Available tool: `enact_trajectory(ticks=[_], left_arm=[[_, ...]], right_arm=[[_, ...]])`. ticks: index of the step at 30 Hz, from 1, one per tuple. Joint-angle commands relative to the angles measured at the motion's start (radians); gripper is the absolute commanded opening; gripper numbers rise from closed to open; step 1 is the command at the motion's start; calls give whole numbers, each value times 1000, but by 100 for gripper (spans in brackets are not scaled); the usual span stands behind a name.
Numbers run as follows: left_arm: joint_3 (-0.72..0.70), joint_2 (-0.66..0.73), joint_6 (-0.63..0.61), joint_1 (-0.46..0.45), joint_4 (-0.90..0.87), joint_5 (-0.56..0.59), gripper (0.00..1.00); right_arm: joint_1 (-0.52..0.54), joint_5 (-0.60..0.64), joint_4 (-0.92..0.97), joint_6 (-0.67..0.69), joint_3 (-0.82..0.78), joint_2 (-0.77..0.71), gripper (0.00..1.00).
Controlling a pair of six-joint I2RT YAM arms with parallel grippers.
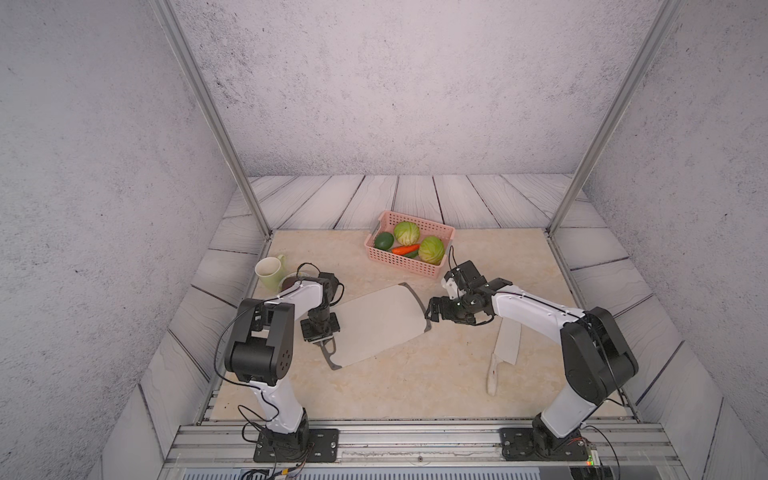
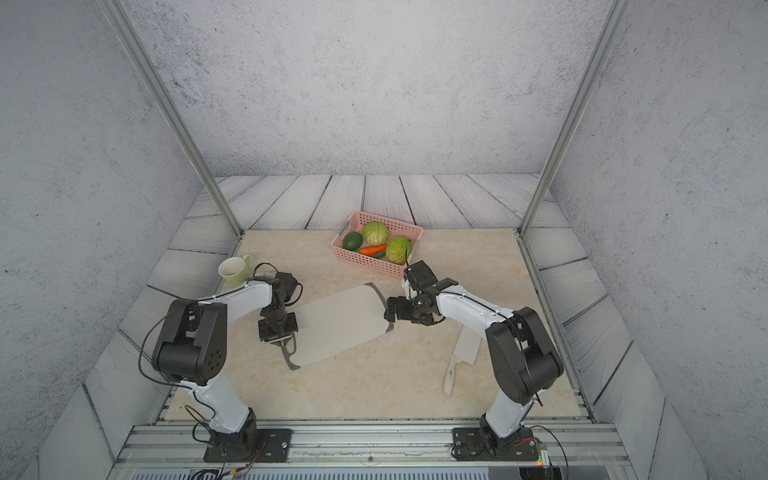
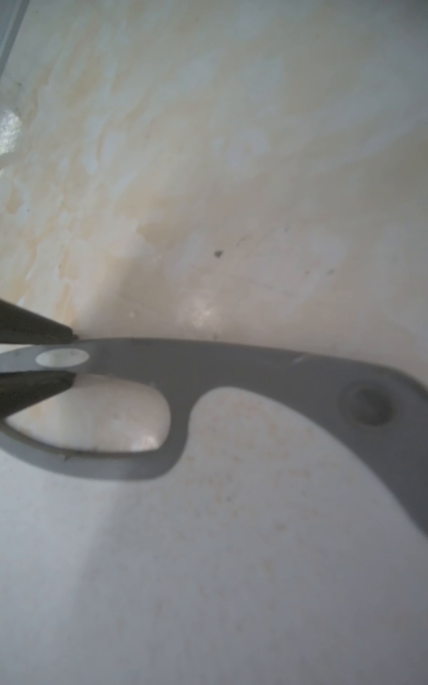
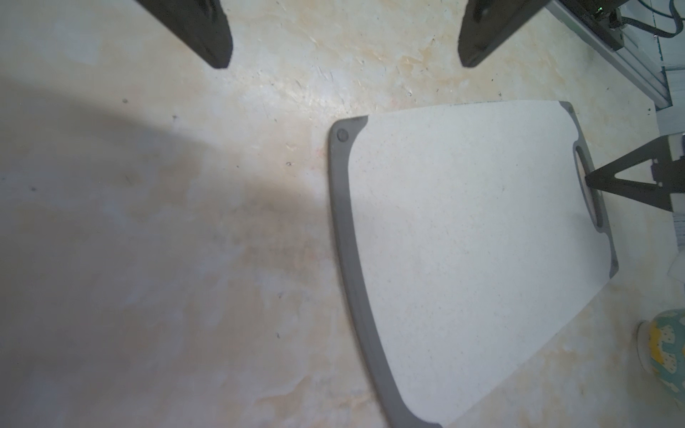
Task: Align the knife with the edge of the cutting board
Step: Adjust the work surface at the center of the board.
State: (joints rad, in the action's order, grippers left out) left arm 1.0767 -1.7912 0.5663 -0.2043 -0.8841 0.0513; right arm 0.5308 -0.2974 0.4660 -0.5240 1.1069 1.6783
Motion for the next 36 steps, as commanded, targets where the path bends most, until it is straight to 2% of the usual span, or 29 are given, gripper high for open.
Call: enact_trajectory(ticks=[1, 16, 27, 30, 34, 36], left_arm=[[45, -44, -49, -41, -41, -30, 0], [217, -134, -80, -162, -59, -30, 0], [235, -105, -113, -176, -29, -29, 1], [217, -66, -112, -176, -9, -24, 15], [199, -27, -102, -176, 1, -25, 44], [193, -18, -101, -176, 2, -25, 55]], right_arm=[[7, 21, -6, -25, -28, -2, 99], [8, 92, -80, -119, -211, -81, 99], [6, 131, -63, -137, -239, -113, 99], [7, 138, -66, -143, -246, -114, 99], [6, 142, -70, -148, -250, -113, 99], [6, 142, -71, -149, -248, -114, 99]])
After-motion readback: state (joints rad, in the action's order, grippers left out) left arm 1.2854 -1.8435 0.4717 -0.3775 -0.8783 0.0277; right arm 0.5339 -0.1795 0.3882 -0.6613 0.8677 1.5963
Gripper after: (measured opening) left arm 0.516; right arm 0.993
